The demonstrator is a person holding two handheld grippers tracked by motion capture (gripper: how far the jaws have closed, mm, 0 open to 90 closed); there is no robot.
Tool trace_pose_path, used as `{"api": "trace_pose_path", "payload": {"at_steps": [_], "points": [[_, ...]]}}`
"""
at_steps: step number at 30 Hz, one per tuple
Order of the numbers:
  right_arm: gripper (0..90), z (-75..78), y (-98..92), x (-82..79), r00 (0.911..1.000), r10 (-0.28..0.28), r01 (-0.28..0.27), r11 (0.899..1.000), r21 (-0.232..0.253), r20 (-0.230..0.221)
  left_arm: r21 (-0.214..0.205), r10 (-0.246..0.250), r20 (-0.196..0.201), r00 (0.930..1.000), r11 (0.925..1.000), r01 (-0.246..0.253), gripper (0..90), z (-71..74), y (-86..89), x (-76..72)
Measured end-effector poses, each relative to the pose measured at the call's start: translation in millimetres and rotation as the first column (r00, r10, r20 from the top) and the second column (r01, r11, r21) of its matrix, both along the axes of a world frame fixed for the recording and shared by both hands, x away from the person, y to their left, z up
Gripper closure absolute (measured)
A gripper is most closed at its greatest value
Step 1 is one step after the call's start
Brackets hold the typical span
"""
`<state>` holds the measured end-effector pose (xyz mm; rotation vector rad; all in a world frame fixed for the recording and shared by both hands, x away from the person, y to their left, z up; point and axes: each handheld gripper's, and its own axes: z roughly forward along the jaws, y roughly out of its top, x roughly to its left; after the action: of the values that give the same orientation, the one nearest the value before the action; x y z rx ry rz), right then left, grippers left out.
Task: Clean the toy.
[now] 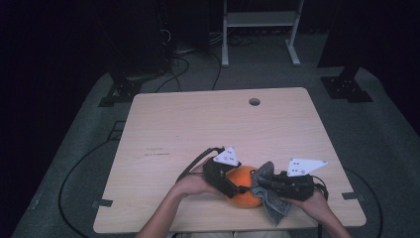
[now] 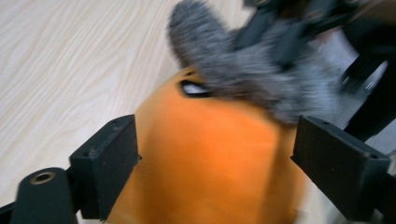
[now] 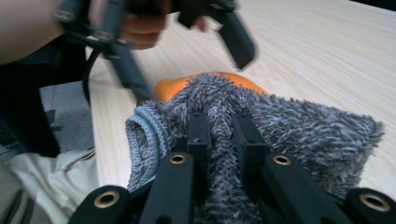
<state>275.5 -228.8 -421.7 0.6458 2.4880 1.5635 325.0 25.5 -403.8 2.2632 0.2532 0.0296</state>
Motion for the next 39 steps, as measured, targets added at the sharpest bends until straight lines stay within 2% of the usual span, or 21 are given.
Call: {"api": "trace_pose_path", "payload": {"at_steps": [2, 4, 5, 6, 9, 13, 15, 16, 17, 19, 20, 21, 23, 25, 28, 30, 31, 34, 36, 39], "points": [[78.6, -2.1, -2.9, -2.0, 1.0000, 0.006, -0.006, 1.000, 0.002, 0.004, 0.037, -0.004, -0.052, 0.9986, 0.9993, 0.006, 8.4, -3.6, -6.0, 9.6], [78.6, -4.0, -6.2, -3.4, 1.0000, 0.003, -0.003, 1.000, 0.011, -0.004, 0.056, 0.001, -0.121, 0.9927, 0.9984, 0.006, 8.1, -11.5, -11.5, 16.3], [78.6, -4.8, -8.2, -4.0, 1.0000, 0.005, -0.004, 1.000, 0.008, -0.007, 0.056, 0.008, -0.149, 0.9888, 0.9984, 0.001, 8.2, -15.2, -13.0, 18.1], [78.6, -5.7, -10.5, -4.4, 1.0000, 0.004, -0.004, 1.000, -0.001, -0.006, 0.045, 0.010, -0.157, 0.9875, 0.9990, -0.003, 8.5, -17.7, -13.5, 18.0], [78.7, -9.8, -20.8, -4.7, 0.9994, -0.005, 0.005, 1.000, 0.005, -0.034, 0.031, 0.009, -0.128, 0.9917, 0.9995, -0.005, 12.7, -19.5, -14.5, 10.7], [78.7, -10.8, -29.0, -5.3, 0.9987, -0.027, 0.026, 1.000, -0.007, -0.043, 0.054, 0.011, -0.056, 0.9984, 0.9985, -0.008, 19.7, -17.6, -17.0, 0.9], [78.9, -8.3, -27.2, -5.8, 0.9987, -0.036, 0.036, 0.999, 0.002, -0.037, 0.072, 0.010, -0.033, 0.9994, 0.9973, -0.008, 23.5, -16.2, -16.1, -2.8], [78.8, -6.0, -24.5, -6.2, 0.9988, -0.039, 0.039, 0.999, 0.014, -0.031, 0.083, -0.002, -0.008, 1.0000, 0.9965, 0.002, 25.7, -15.5, -14.3, -5.6], [78.8, -3.0, -20.2, -6.6, 0.9990, -0.038, 0.038, 0.999, 0.022, -0.022, 0.083, -0.008, 0.015, 0.9999, 0.9965, 0.007, 27.5, -15.0, -12.5, -8.6], [78.8, 3.3, -11.1, -5.5, 0.9993, -0.036, 0.036, 0.999, 0.005, 0.007, 0.079, -0.017, 0.051, 0.9986, 0.9968, 0.013, 29.8, -14.9, -10.2, -16.4], [78.8, 5.1, -7.6, -3.8, 0.9994, -0.035, 0.035, 0.999, 0.004, 0.007, 0.077, -0.019, 0.068, 0.9975, 0.9970, 0.013, 30.9, -14.9, -9.0, -20.3], [78.8, 6.1, -5.3, -1.6, 0.9992, -0.038, 0.038, 0.999, 0.001, 0.013, 0.076, -0.007, 0.076, 0.9971, 0.9971, 0.001, 31.9, -14.6, -7.7, -22.7], [78.9, 5.8, -5.1, 2.7, 0.9986, -0.052, 0.052, 0.999, -0.004, 0.008, 0.048, 0.039, 0.062, 0.9973, 0.9980, -0.042, 34.0, -15.5, -4.4, -25.5], [78.9, 4.1, -9.8, 5.3, 0.9970, -0.077, 0.077, 0.997, -0.020, 0.013, 0.021, 0.060, 0.052, 0.9969, 0.9979, -0.061, 35.7, -17.2, -1.8, -26.7], [78.7, -1.3, -27.0, 10.5, 0.9878, -0.155, 0.155, 0.987, -0.030, -0.008, 0.001, 0.089, 0.056, 0.9945, 0.9961, -0.089, 38.2, -16.1, 0.0, -29.8], [78.5, -3.2, -34.9, 12.5, 0.9812, -0.193, 0.192, 0.981, -0.035, -0.012, -0.026, 0.115, 0.030, 0.9929, 0.9931, -0.115, 38.7, -13.2, 0.5, -30.3], [78.4, -3.9, -39.5, 14.1, 0.9772, -0.212, 0.211, 0.977, -0.035, -0.012, -0.024, 0.119, 0.033, 0.9923, 0.9927, -0.118, 39.0, -11.1, 1.2, -30.0], [77.1, -4.7, -49.7, 19.1, 0.9615, -0.275, 0.275, 0.959, -0.067, 0.014, -0.019, 0.143, 0.060, 0.9878, 0.9896, -0.143, 39.5, -8.0, 1.5, -27.6], [75.9, -7.2, -54.9, 23.1, 0.9483, -0.316, 0.317, 0.943, -0.100, 0.033, -0.012, 0.160, 0.075, 0.9842, 0.9871, -0.160, 39.5, -6.1, 3.3, -23.0], [69.0, -11.4, -61.0, 27.5, 0.9438, -0.330, 0.330, 0.940, -0.090, 0.010, 0.004, 0.197, 0.114, 0.9737, 0.9799, -0.199, 39.5, -3.1, 6.8, -15.1]]}}
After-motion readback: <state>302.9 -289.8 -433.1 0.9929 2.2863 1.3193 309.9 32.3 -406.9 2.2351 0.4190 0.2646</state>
